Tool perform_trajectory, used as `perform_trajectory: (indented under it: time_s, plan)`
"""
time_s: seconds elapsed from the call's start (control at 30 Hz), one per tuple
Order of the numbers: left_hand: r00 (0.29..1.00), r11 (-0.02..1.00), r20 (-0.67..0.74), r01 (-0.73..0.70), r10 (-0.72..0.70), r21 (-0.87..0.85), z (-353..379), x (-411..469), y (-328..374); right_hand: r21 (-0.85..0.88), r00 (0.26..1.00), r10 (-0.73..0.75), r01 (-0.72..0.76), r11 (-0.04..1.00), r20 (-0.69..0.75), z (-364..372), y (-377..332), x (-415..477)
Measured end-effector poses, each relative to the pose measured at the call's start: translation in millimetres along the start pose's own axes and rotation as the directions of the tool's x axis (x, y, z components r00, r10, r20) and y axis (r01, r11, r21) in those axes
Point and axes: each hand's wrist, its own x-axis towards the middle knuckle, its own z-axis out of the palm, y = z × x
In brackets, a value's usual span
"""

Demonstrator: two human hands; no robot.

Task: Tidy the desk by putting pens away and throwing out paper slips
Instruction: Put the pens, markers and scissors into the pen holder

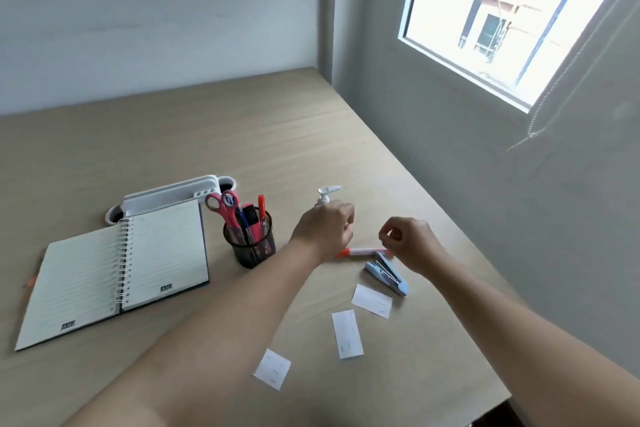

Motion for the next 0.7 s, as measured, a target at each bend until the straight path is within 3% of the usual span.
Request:
perform_trajectory:
  time_s: [0.13,0.3,0.5,0.7]
  plan:
    - [0.954,0.987,0.278,0.079,-0.116,0.141,55,10,0,-0.091,0.976,0.176,-0.165,0.982,0.128,19,50,-19]
    - [0.916,0.960,0.332,0.149,-0.224,0.237,89,15,-24,-0.180,0.959,0.228,-0.197,0.964,0.171,48,72,-24]
    - [0.920,0.962,0.298,0.271,-0.256,-0.010,94,15,-32,-0.099,0.978,0.188,-0.179,0.979,0.092,49,78,-23]
    - [0.912,0.797,0.238,0.408,-0.334,-0.446,33,7,-38,0.009,0.997,0.001,-0.001,1.000,0.080,15,56,-11]
